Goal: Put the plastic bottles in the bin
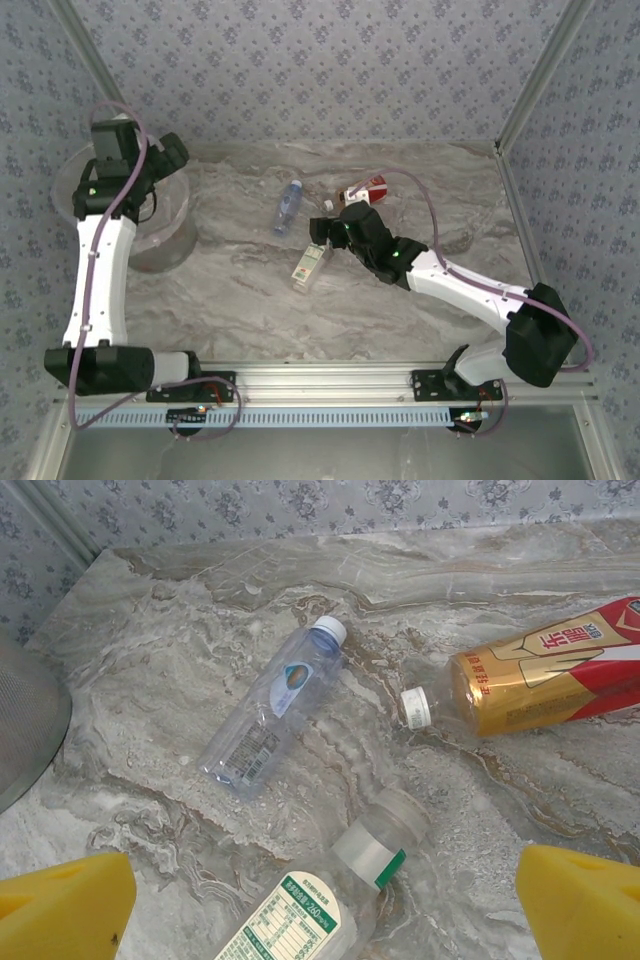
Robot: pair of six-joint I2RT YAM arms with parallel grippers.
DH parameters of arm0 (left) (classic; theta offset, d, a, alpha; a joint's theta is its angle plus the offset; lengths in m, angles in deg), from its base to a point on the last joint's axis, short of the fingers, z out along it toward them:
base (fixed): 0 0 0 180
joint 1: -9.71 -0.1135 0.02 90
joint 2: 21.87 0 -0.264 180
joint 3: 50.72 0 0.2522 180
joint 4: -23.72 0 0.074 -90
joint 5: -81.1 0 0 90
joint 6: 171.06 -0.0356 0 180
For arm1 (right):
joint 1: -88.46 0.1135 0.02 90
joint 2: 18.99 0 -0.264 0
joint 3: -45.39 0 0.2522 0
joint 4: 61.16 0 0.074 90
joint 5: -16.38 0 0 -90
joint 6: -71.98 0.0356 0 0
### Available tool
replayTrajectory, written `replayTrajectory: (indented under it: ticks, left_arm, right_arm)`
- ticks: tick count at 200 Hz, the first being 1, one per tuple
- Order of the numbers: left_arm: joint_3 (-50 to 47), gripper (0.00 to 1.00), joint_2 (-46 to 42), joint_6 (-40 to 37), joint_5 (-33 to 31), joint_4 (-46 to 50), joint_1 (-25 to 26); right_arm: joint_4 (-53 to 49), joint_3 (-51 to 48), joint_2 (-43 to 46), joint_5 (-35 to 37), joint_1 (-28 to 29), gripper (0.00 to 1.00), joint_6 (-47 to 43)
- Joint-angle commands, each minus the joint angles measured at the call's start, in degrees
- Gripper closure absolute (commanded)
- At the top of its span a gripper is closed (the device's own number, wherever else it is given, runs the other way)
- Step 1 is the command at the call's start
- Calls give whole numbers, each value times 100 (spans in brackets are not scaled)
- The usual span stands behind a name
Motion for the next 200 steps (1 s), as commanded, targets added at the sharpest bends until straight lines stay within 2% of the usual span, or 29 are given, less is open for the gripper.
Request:
replayTrajectory:
  ticks: [1,48,99,131,153,200]
  left_arm:
    - [-119,1,-283,-235,-718,-357,460]
    - [-134,1,-77,-281,-811,-450,1539]
    - [83,1,577,-322,-945,-424,2514]
    - [87,1,1066,-285,-526,-502,2797]
    - [83,1,1440,-287,-90,-536,2811]
    - [291,1,2320,-293,396,-307,2817]
  right_arm:
    - [-31,-72,112,246,2,0,202]
    - [71,-362,359,365,-63,0,254]
    - [366,-913,983,595,-242,0,234]
    - [652,-1439,1448,625,-474,0,520]
    - [588,-1694,1649,490,-697,0,661]
    - [263,-2040,2056,561,-917,0,737]
